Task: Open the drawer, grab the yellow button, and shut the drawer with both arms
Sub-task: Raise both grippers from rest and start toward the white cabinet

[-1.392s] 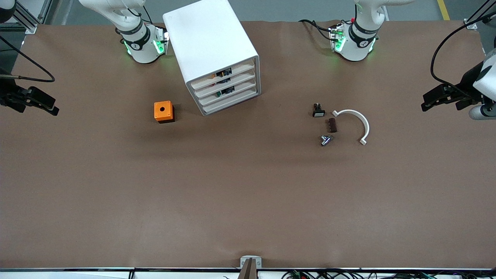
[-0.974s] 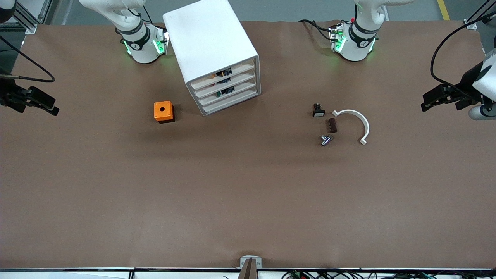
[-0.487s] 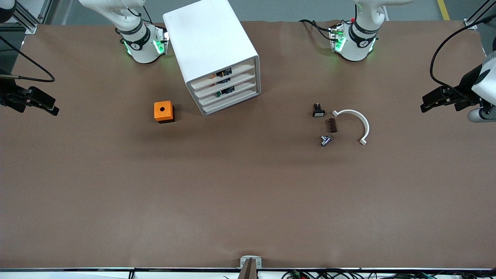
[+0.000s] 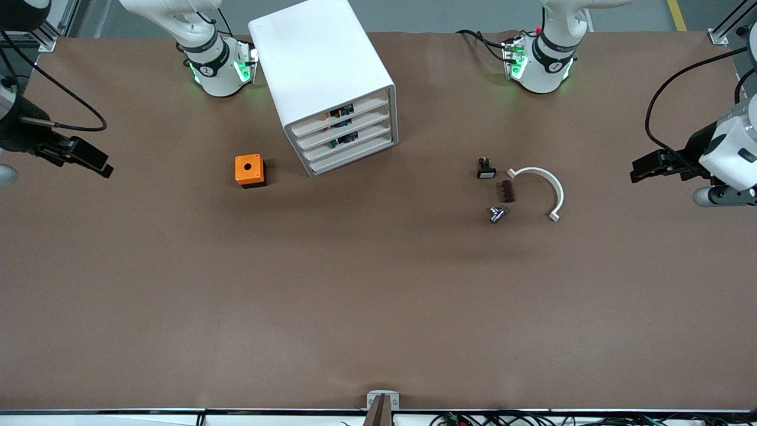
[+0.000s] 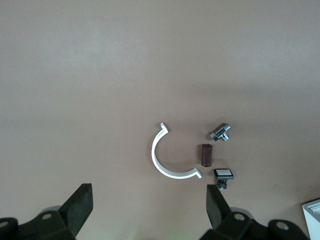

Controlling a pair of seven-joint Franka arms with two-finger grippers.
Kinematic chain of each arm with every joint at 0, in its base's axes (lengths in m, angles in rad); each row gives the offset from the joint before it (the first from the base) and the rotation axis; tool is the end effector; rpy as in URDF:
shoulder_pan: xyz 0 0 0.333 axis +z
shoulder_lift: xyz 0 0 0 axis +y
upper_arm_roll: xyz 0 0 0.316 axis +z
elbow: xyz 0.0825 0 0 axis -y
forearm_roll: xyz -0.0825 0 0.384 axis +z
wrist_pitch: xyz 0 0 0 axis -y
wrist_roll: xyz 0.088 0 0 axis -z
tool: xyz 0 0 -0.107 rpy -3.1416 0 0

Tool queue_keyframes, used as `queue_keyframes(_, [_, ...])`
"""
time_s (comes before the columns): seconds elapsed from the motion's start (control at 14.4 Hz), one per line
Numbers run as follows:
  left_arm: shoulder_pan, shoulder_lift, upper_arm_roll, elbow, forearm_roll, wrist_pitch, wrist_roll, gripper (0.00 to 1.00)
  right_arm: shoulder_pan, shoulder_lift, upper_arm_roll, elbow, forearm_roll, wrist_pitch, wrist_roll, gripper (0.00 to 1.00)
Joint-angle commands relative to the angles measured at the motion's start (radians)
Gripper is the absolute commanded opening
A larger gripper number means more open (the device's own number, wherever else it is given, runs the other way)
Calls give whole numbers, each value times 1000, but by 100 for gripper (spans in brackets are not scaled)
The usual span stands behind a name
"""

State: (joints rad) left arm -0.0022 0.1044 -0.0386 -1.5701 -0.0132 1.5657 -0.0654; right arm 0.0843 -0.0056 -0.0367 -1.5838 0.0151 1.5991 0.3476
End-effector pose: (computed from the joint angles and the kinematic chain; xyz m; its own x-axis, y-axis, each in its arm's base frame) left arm 0.5808 -0.0241 0.5651 0.9937 0.0245 -0.1094 0.0258 -0.9996 0.0100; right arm 0.5548 0.0280 0.6240 0.9551 -0.2959 0.0144 -0.2956 -0.9551 -0.0215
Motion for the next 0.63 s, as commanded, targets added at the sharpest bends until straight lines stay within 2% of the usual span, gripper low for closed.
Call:
queue_keyframes(0.0, [-18, 23, -4, 15, 7, -7, -8, 100, 43, -13, -3, -12, 25, -5, 120, 100])
queue_keyframes(0.14, [-44, 38, -6, 16, 3, -19, -14, 100, 58, -10, -2, -13, 48, -11, 189, 100])
queue_keyframes(0.28, [-83, 58, -9, 22, -32, -36, -101, 100, 89, -7, -2, -13, 49, -13, 264, 100])
queue_keyframes(0.56, [-145, 110, -10, 62, -172, -36, -496, 100, 135, -1, -2, -13, 69, -13, 385, 100])
